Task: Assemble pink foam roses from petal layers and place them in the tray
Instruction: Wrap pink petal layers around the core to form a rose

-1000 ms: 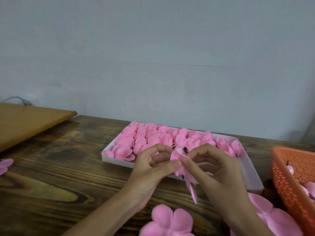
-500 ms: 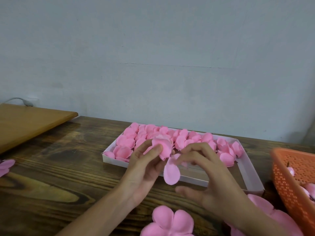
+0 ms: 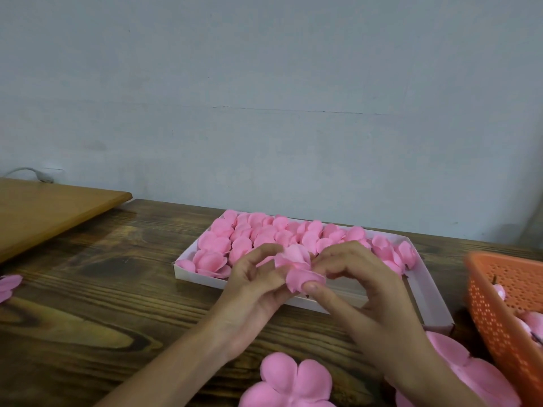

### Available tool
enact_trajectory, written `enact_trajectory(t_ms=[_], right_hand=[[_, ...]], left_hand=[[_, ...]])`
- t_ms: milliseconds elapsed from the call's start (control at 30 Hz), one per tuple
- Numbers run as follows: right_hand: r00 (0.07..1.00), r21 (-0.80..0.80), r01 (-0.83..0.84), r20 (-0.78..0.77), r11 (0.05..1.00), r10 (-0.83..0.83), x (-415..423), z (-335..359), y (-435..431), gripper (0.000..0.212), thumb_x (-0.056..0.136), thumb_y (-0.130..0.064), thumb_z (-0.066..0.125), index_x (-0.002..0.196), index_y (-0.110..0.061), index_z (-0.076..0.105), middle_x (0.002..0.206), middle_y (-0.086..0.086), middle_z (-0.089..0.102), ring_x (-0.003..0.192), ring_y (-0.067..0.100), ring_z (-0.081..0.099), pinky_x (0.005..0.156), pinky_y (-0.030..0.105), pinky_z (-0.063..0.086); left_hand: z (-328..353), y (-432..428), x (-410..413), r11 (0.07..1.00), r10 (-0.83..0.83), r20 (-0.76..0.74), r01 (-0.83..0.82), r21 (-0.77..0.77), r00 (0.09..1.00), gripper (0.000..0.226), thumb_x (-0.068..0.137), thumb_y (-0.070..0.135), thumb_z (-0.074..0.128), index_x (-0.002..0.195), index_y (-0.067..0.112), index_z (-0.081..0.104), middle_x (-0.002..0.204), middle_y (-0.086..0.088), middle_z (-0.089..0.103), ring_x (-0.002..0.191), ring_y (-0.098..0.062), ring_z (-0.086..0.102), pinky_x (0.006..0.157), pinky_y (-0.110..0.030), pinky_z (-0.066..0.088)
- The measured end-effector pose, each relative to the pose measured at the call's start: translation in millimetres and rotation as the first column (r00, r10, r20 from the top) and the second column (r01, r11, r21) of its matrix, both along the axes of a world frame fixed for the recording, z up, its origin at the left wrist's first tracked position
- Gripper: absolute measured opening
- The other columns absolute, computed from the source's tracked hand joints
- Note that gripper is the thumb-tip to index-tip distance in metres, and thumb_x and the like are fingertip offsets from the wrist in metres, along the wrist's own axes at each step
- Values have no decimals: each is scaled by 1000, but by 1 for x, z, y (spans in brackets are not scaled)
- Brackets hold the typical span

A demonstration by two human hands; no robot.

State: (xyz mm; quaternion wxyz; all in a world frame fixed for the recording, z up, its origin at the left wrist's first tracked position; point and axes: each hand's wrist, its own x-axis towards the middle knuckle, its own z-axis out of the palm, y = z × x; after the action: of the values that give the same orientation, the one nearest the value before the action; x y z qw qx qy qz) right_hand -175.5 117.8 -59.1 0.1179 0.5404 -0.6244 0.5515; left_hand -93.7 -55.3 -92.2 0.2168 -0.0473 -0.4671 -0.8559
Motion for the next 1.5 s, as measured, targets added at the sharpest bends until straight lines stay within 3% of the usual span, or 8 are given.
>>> enact_trajectory(t_ms=[167,367,533,833,1067,1267,1333,1500], right_hand=[[976,-39,-70,203,997,76,4,1,0,9,82,-21,81,86,-27,75,91,-1,74,87,21,71,79,35,58],[938,-72,-135,313,988,150,3,1,-1,12,76,-16,83,82,-21,75,101,0,71,103,24,70,87,31,59],[919,-66,-157,357,985,170,1,1,1,41,75,-5,88,103,-28,69,105,-2,74,102,20,73,81,28,60],[926,25,-90,370,996,75,-3,3,4,40,75,-8,90,103,-32,76,104,-2,77,103,22,72,77,46,63],[922,9,-67,383,998,59,-1,4,3,36,65,-31,87,99,-33,74,99,-4,76,97,15,72,72,28,61],[824,45,-78,566,996,39,1,7,4,24,84,-47,79,101,-31,72,100,-1,76,93,14,75,78,28,61],[756,105,-132,654,986,32,0,10,6,34,85,-54,76,98,-23,71,95,2,78,86,14,76,71,33,63],[737,129,-176,675,976,44,-1,12,7,37,68,-24,88,89,0,69,81,17,74,57,18,68,53,25,57]], left_hand=[[0,0,1,997,-58,20,59,-55,998,38,69,12,97,102,12,78,101,-16,77,95,-25,76,82,-32,61],[1,3,2,992,-16,54,22,-127,998,37,65,21,100,97,17,82,98,-12,80,94,-23,77,81,-33,62],[1,5,2,989,-4,92,18,-145,996,48,70,26,98,108,3,79,109,-20,76,101,-26,74,85,-36,62],[2,5,3,986,-92,48,98,-136,995,31,93,30,79,110,4,78,109,-13,76,105,-22,73,90,-34,59],[-4,4,1,959,-54,30,60,-278,998,37,85,20,87,117,7,75,108,-9,76,106,-22,71,93,-36,57],[-4,3,-1,986,-30,22,33,-162,999,37,81,21,91,113,9,78,108,-13,77,106,-26,74,91,-34,59],[-3,1,-2,995,-2,14,4,-104,1000,39,77,21,93,111,7,78,107,-18,77,106,-29,74,91,-34,59],[1,-1,-2,999,28,7,-28,-32,1000,44,73,20,96,110,5,77,107,-20,76,112,-33,73,92,-36,59]])
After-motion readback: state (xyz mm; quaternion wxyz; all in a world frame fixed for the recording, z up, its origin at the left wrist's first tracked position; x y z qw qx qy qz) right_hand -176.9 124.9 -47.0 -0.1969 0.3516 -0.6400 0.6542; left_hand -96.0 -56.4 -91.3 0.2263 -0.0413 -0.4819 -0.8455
